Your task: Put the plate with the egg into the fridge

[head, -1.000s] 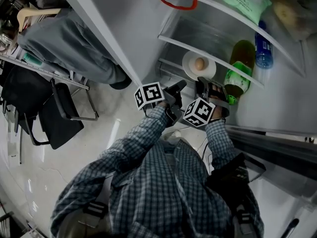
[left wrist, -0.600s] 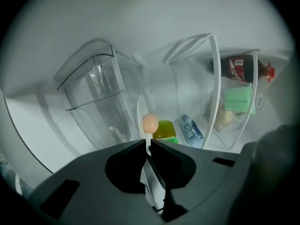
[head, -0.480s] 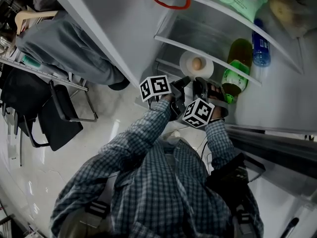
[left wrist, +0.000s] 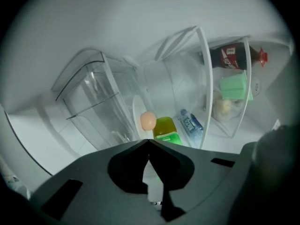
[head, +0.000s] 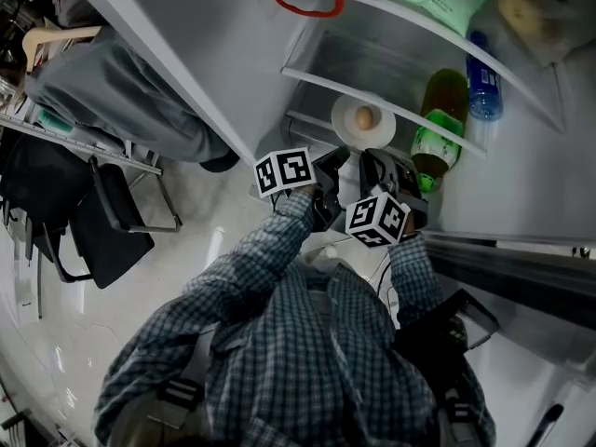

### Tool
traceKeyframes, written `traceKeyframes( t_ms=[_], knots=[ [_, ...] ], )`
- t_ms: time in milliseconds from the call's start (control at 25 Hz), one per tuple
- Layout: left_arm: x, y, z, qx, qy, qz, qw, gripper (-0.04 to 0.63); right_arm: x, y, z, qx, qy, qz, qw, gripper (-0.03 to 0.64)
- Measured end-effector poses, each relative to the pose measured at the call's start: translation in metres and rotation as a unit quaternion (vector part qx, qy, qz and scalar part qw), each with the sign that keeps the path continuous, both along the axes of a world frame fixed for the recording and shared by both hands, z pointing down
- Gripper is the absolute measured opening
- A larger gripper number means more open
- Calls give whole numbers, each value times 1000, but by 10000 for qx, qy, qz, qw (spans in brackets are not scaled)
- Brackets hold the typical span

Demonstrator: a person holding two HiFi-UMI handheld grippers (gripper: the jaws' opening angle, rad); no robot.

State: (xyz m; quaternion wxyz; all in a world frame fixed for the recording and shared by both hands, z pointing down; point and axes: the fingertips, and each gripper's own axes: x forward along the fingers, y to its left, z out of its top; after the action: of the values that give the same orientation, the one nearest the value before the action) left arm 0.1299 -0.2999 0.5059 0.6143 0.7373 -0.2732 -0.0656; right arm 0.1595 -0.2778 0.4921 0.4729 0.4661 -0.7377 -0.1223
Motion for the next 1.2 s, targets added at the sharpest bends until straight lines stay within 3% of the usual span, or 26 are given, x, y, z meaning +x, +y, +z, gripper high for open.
traceKeyframes(
  t_ms=[160, 320, 560, 720, 1000, 1200],
  knots=[
    [-6, 5, -11, 423, -139, 32, 9990, 8, -6, 8, -20, -55, -1201, 282, 9923, 8],
    [-10, 14, -22, 854, -421, 177, 9953, 8, -9, 17, -36, 57, -1909, 534, 9801, 8],
    [-12, 33, -46, 1353, -610, 386, 9882, 8, 6, 27, -56, 227, -3266, 1392, 9346, 6],
    [-13, 47, -56, 1983, -1207, 683, 9703, 8, 14, 37, -61, 281, -3712, 1678, 9128, 6],
    [-12, 65, -57, 2863, -2114, 980, 9294, 8, 18, 49, -66, 444, -4191, 1851, 8877, 8],
    [-11, 71, -56, 3135, -2371, 1128, 9126, 8, 14, 54, -65, 413, -4273, 1809, 8849, 6]
  ],
)
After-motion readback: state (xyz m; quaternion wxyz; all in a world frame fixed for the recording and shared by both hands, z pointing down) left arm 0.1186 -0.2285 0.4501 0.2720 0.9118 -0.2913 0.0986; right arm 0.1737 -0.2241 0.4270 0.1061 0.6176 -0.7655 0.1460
